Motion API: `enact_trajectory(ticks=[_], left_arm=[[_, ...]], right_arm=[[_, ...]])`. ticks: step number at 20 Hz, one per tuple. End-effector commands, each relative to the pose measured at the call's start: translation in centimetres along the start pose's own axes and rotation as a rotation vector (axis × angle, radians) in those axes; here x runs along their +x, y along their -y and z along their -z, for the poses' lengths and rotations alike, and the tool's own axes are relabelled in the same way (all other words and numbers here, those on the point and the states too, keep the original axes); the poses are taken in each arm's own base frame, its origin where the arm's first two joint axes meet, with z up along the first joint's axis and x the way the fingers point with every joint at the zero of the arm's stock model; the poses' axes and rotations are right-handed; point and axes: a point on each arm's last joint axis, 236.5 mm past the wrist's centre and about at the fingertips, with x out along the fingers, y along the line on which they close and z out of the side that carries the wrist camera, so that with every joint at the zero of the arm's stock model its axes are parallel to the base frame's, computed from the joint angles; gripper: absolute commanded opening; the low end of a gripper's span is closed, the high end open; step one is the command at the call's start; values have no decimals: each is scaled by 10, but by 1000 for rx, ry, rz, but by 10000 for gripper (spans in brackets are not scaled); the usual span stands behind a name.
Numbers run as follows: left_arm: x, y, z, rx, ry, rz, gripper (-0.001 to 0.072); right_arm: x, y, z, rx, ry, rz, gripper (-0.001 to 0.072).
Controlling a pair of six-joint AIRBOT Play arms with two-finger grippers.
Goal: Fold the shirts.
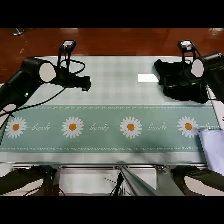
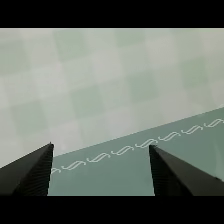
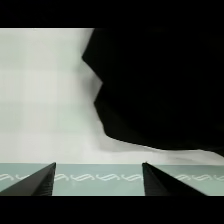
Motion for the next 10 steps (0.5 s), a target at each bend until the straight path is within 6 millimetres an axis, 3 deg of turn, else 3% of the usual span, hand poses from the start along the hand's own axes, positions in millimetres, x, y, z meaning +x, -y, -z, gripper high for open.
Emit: enact_trajectory(ticks=[1, 6, 10], left_arm=[[0, -6, -1, 10, 4, -21, 705], [0, -6, 0, 9, -3, -21, 705], [-2, -4, 26, 8, -103, -20, 705]], right_arm=[[-1, 17, 0, -43, 0, 75, 622], [0, 22, 0, -20, -3, 79, 622], [4, 49, -14, 114, 57, 87, 622]])
